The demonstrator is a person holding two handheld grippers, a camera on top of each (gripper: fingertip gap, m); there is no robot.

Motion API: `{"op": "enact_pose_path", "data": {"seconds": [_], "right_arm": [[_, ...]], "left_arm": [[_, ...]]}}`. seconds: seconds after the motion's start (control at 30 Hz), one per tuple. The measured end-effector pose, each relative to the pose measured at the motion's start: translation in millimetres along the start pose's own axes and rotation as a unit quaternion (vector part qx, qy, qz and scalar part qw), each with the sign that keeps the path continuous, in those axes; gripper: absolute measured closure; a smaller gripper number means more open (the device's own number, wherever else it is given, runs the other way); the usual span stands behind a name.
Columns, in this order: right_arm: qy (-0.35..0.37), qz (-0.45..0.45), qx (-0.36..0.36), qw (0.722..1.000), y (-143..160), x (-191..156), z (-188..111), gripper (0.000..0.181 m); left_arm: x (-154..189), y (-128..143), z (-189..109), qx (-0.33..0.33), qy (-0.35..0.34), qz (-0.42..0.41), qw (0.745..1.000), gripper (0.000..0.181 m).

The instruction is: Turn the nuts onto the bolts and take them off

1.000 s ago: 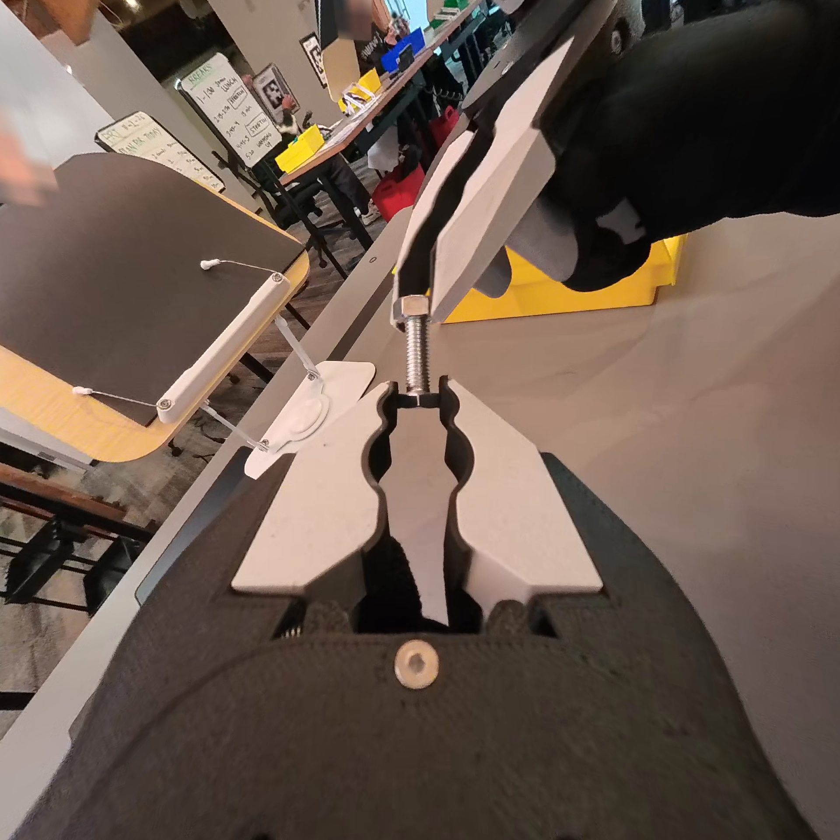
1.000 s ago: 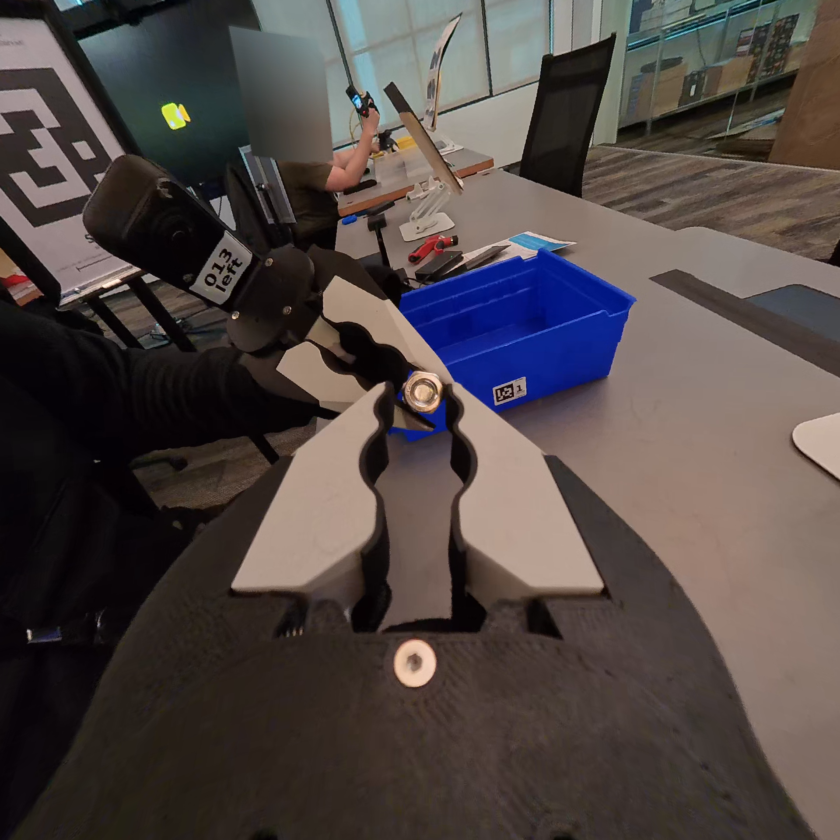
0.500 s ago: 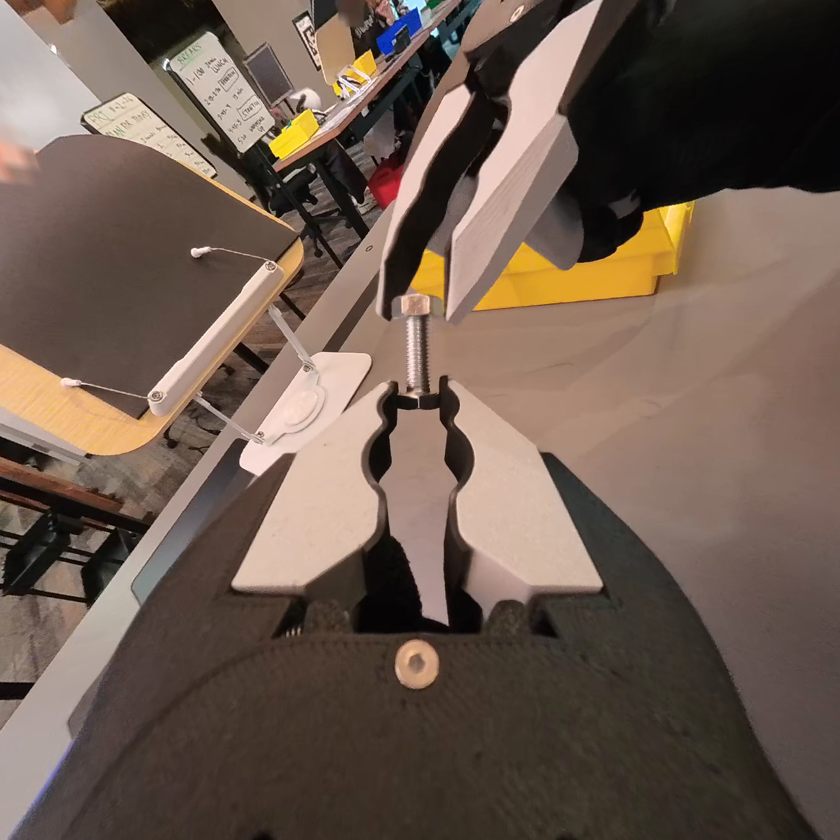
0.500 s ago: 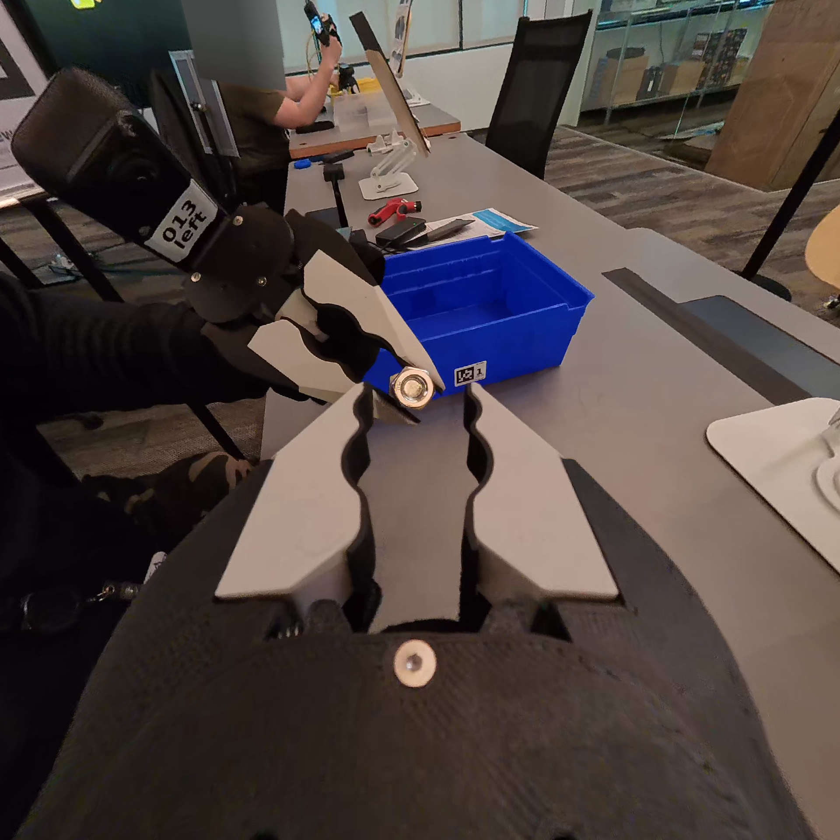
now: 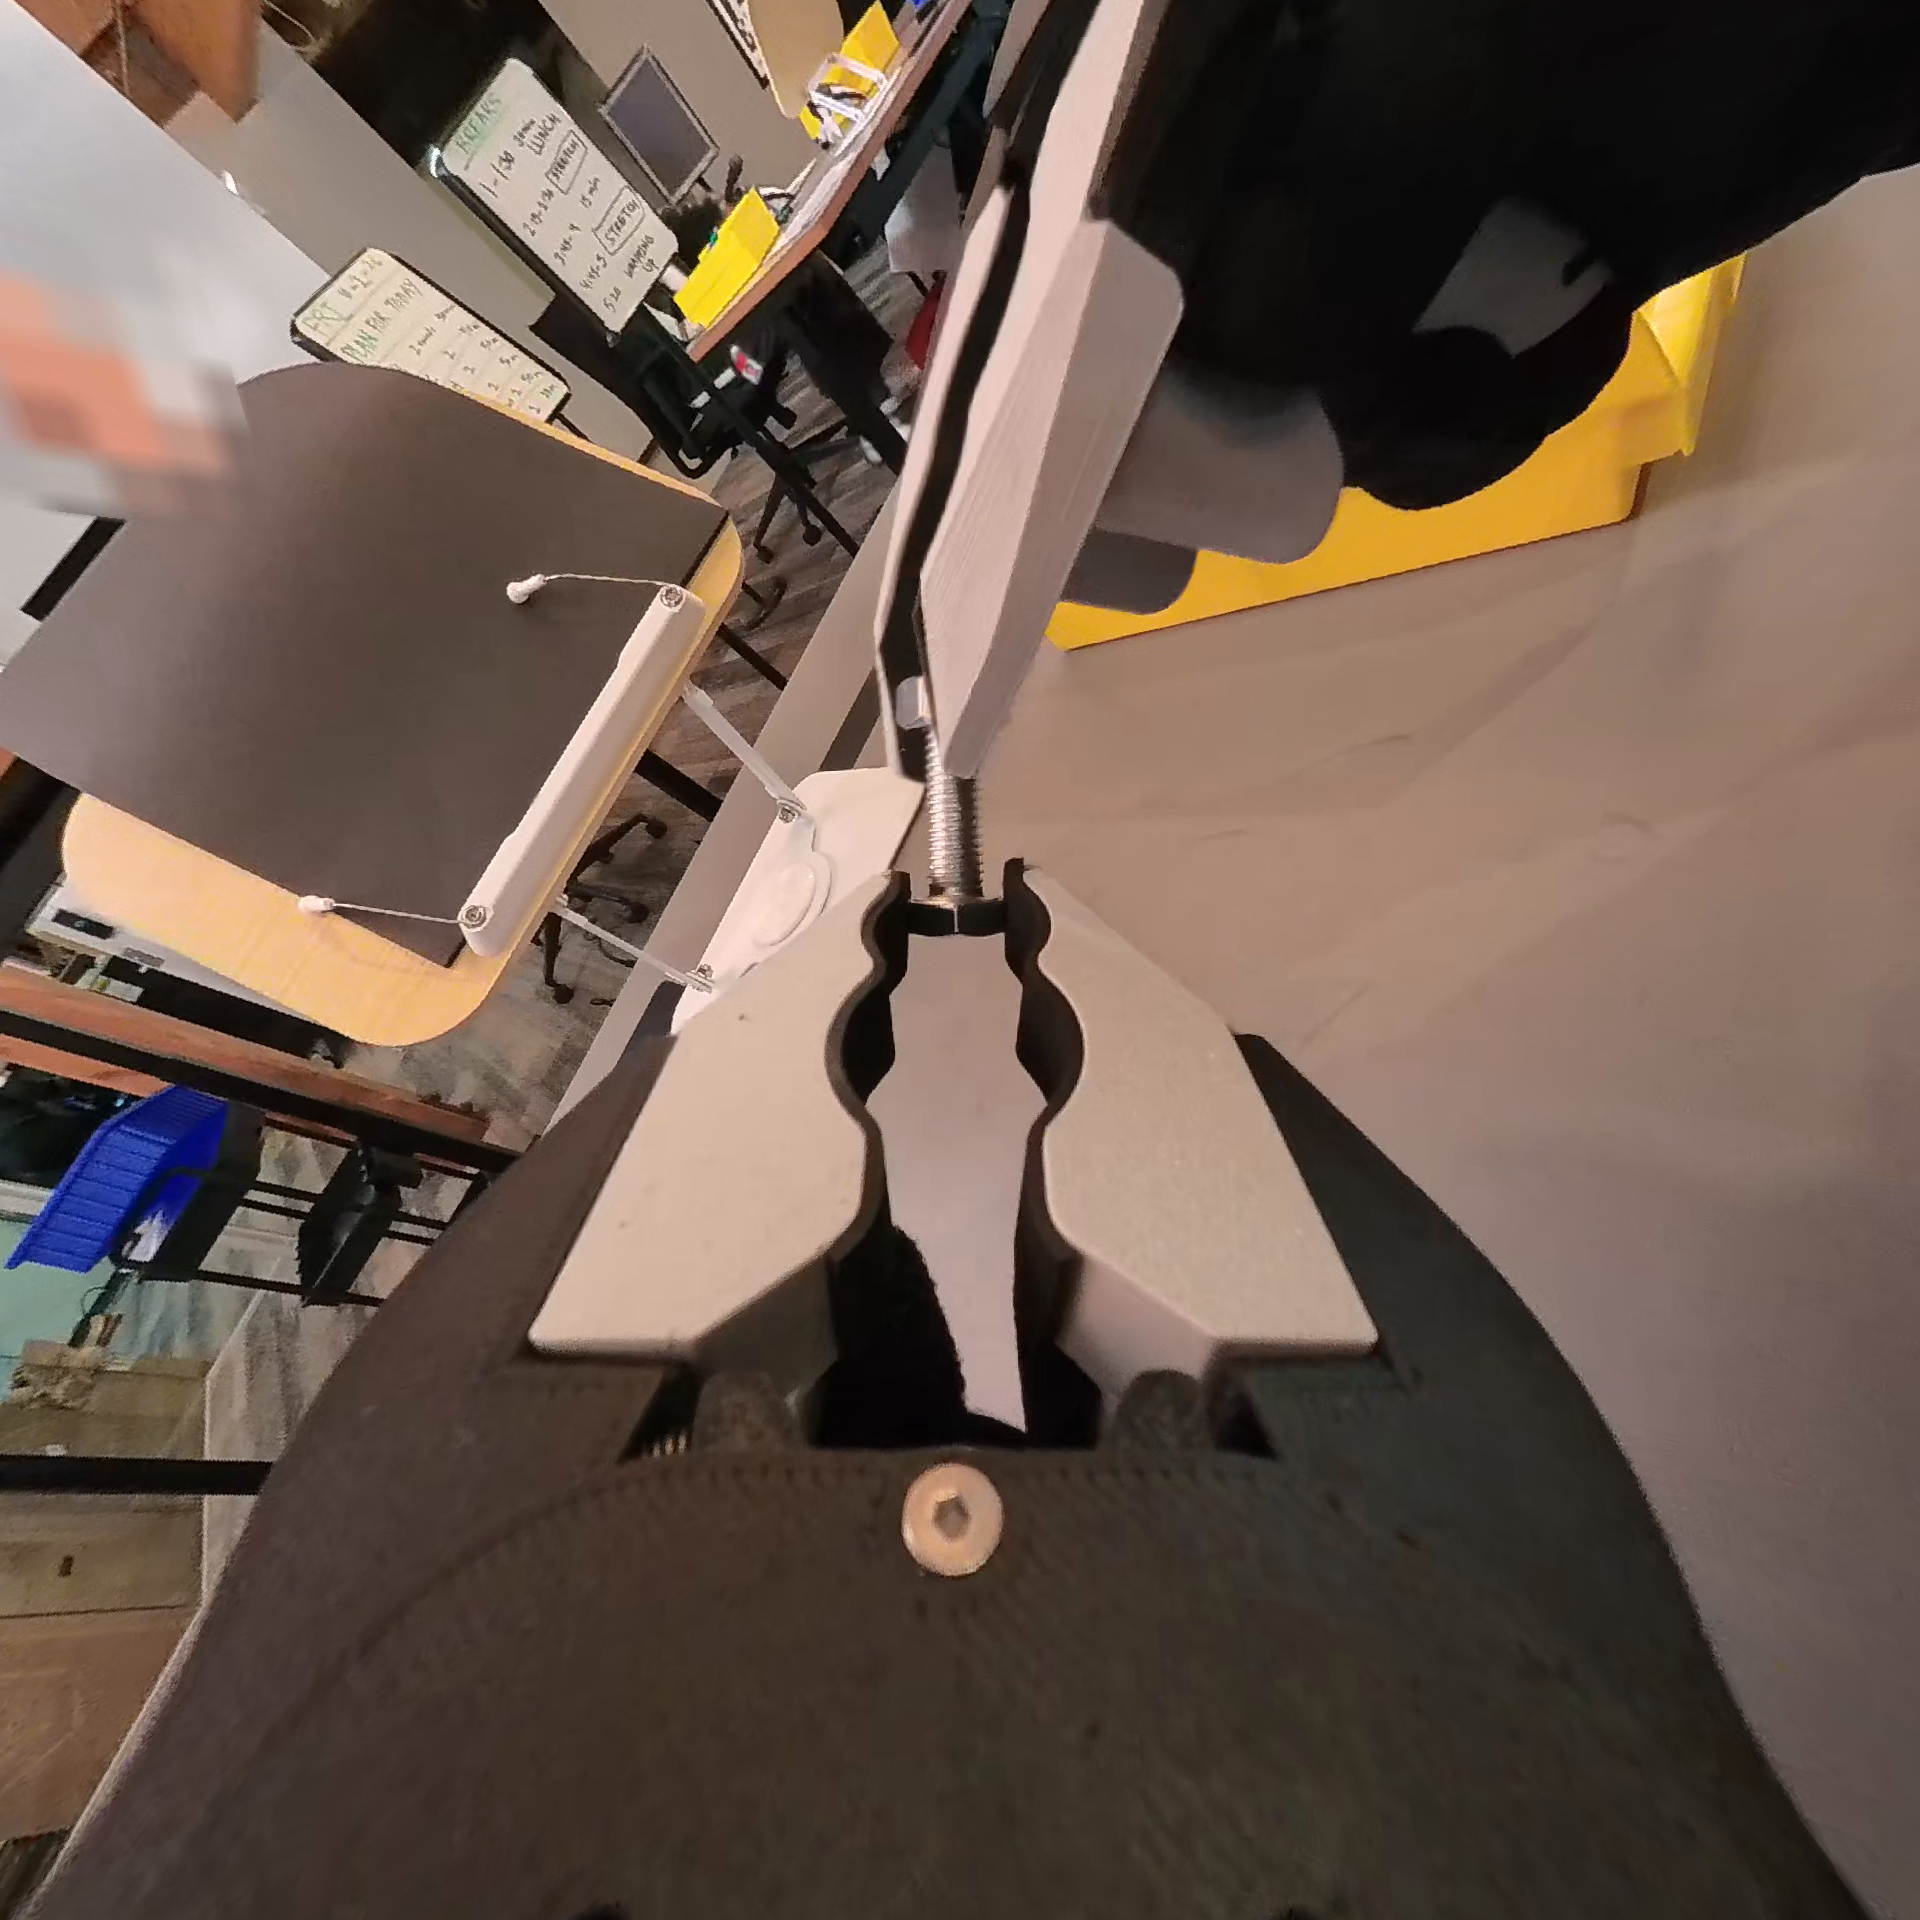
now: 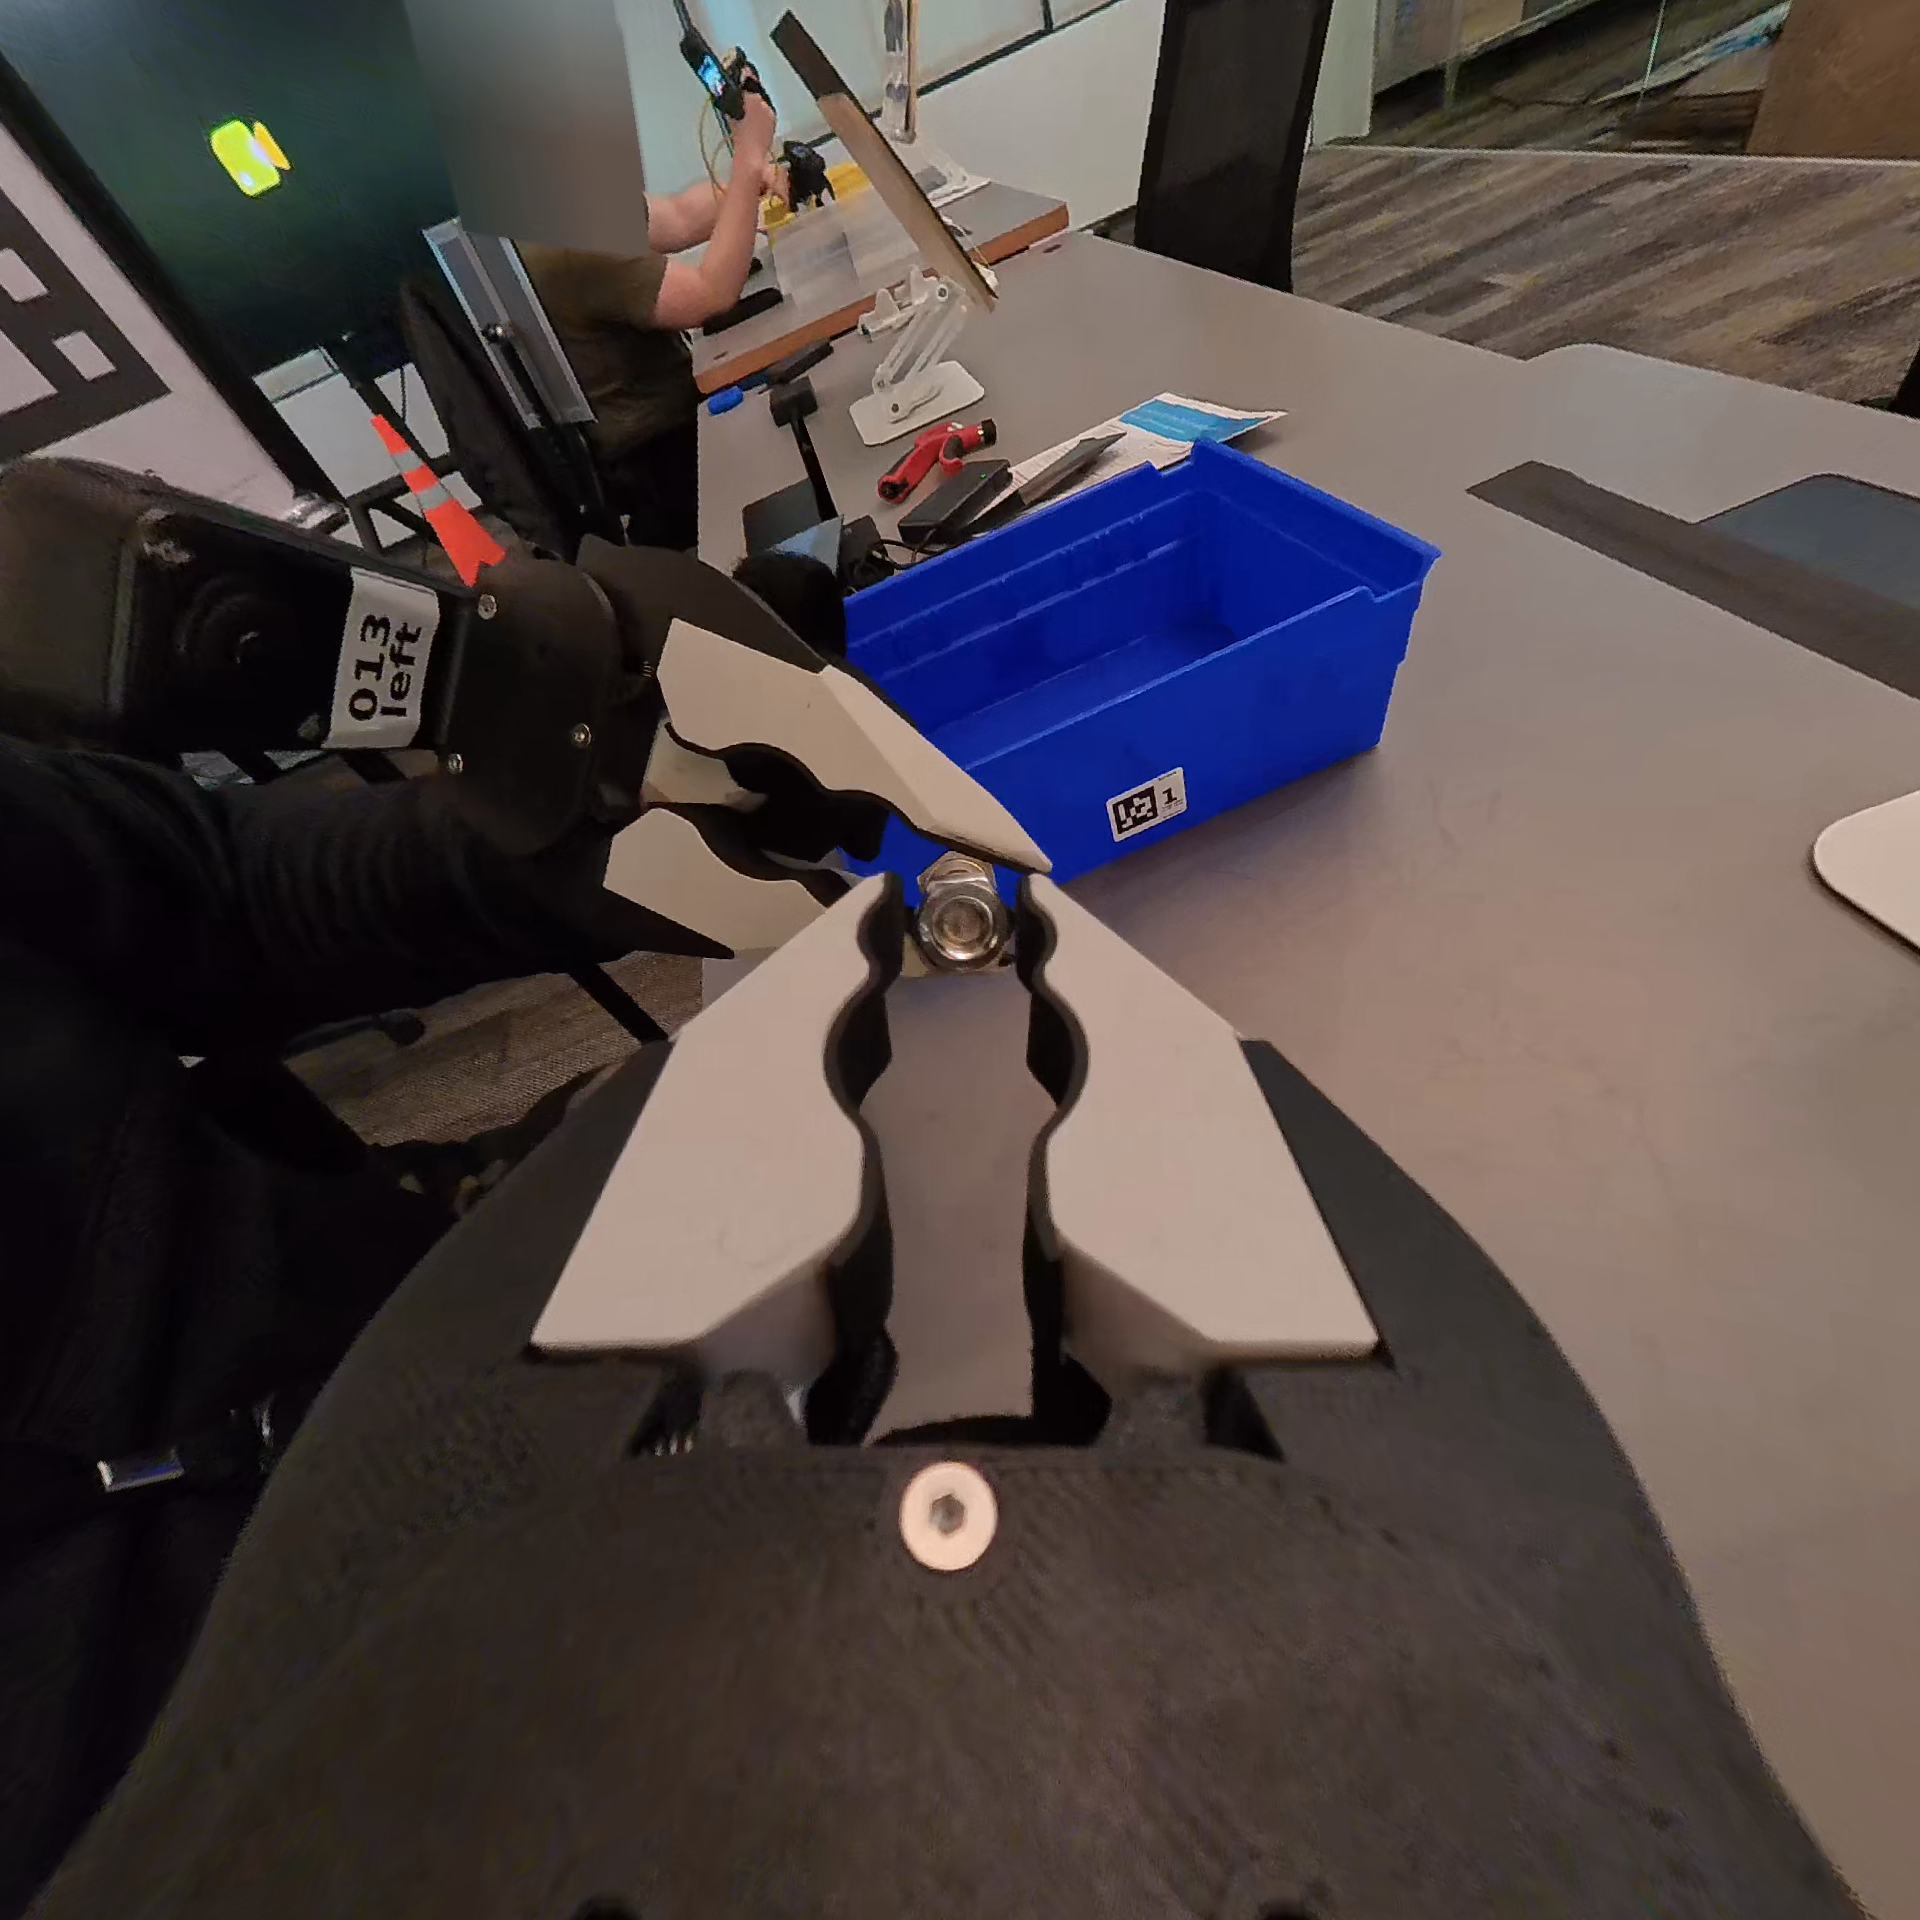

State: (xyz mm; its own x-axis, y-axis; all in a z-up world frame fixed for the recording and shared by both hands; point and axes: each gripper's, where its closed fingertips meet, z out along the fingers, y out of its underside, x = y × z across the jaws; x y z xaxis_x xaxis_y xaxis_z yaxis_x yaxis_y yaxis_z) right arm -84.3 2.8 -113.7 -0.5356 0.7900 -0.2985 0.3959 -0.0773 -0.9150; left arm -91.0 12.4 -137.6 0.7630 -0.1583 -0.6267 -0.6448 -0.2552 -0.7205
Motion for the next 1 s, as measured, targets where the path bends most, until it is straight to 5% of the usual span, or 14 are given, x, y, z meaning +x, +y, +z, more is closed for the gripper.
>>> {"op": "enact_pose_path", "data": {"seconds": [0.23, 0.4, 0.53, 0.63, 0.8, 1.0], "right_arm": [[-0.004, -0.127, -0.036, 0.991, -0.5, -9.3, -4.0, 0.163], [-0.005, -0.31, -0.11, 0.944, 6.3, -21.2, -10.0, 0.163], [0.025, -0.401, -0.157, 0.902, 8.3, -16.7, -11.1, 0.157], [0.04, -0.345, -0.144, 0.927, 3.6, -9.9, -10.3, 0.13], [0.009, -0.106, -0.041, 0.993, -9.7, -1.8, -22.0, 0.139], [-0.052, 0.022, -0.01, 0.998, 1.9, -4.3, -19.5, 0.149]], "left_arm": [[6.1, -8.7, -4.9, 0.031, 0.054, -0.049, 0.997, 0.165], [20.6, -19.4, -13.3, 0.075, 0.158, -0.13, 0.976, 0.165], [21.3, -21.7, -13.6, 0.087, 0.165, -0.148, 0.971, 0.165], [17.3, -18.8, -11.9, 0.077, 0.142, -0.129, 0.978, 0.165], [7.1, -14.2, -10.7, 0.057, 0.085, -0.077, 0.992, 0.165], [6.6, -10.9, -6.5, 0.031, 0.046, -0.019, 0.998, 0.165]]}}
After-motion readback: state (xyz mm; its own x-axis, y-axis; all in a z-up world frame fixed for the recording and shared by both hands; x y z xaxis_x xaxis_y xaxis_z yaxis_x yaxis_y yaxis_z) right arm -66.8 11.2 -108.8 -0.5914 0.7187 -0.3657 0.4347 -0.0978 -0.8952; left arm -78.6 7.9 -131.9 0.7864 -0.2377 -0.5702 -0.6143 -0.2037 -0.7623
